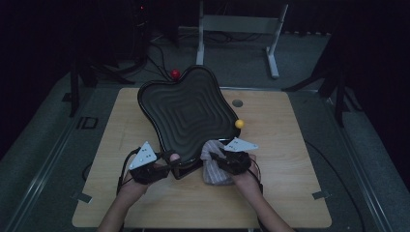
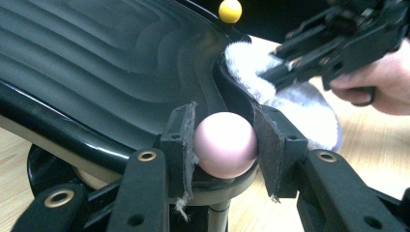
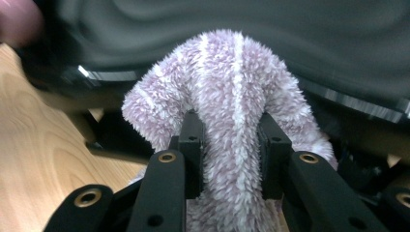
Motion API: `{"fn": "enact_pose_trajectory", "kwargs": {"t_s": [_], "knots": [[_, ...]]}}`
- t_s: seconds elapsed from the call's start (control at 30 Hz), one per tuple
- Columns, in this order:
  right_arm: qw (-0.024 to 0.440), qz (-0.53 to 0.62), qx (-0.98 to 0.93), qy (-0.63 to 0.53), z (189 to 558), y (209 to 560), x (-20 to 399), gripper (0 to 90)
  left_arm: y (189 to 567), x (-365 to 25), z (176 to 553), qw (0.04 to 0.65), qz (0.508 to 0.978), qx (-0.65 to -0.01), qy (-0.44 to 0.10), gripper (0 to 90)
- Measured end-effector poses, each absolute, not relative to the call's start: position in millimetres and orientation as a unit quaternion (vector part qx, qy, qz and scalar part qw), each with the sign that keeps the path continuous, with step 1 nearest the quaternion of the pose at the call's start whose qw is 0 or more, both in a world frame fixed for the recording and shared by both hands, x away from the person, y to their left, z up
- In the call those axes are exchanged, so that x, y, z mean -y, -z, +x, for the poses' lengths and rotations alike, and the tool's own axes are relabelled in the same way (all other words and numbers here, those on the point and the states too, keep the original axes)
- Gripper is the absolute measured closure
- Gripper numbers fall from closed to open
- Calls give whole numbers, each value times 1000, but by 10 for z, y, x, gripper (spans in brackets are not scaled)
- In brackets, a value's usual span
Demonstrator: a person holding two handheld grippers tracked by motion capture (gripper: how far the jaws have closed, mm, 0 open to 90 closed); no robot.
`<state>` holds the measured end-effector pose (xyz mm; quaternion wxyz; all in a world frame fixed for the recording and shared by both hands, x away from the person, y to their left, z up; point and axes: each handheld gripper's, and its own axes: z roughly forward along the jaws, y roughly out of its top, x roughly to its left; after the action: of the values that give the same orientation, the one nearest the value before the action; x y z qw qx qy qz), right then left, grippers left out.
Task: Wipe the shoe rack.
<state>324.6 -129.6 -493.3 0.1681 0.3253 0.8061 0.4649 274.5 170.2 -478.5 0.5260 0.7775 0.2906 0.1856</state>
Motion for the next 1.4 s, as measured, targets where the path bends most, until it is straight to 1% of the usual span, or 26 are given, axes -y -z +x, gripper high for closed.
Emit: {"fn": "enact_pose_trajectory", "kwargs": {"t_s": [0.13, 0.3, 0.37, 0.47, 0.5, 0.53, 0.6, 0.7, 0.83, 1.1, 1.17, 1.3, 1.4], "knots": [[171, 323, -797, -480, 3234, 4857, 1302, 697, 4790, -1705, 2745, 528, 776, -291, -184, 605], [153, 324, -807, -469, 3265, 5043, 1207, 696, 4792, -1707, 2745, 528, 776, -291, -185, 605], [149, 324, -810, -466, 3264, 5056, 1203, 696, 4789, -1703, 2744, 527, 776, -291, -185, 605], [158, 317, -806, -474, 3218, 4911, 1231, 696, 4790, -1700, 2740, 527, 776, -291, -186, 605], [158, 317, -806, -474, 3218, 4911, 1231, 696, 4790, -1700, 2740, 527, 776, -291, -186, 605], [159, 315, -798, -489, 3193, 4821, 1251, 696, 4787, -1696, 2739, 526, 777, -291, -187, 605], [157, 313, -796, -493, 3186, 4813, 1250, 696, 4784, -1688, 2736, 526, 777, -291, -188, 605], [151, 301, -809, -481, 3140, 4913, 1148, 698, 4784, -1686, 2731, 524, 777, -292, -189, 605], [138, 306, -813, -475, 3106, 4992, 1127, 697, 4783, -1691, 2732, 524, 777, -293, -189, 604], [139, 277, -815, -489, 2970, 4861, 1064, 697, 4782, -1689, 2727, 523, 777, -293, -190, 604], [144, 272, -819, -485, 2945, 4893, 1027, 697, 4776, -1684, 2724, 520, 779, -294, -192, 605], [130, 277, -825, -475, 2927, 5017, 1013, 696, 4779, -1684, 2723, 522, 778, -294, -192, 604], [123, 270, -828, -476, 2864, 5001, 971, 696, 4777, -1684, 2724, 521, 778, -295, -191, 605]]}}
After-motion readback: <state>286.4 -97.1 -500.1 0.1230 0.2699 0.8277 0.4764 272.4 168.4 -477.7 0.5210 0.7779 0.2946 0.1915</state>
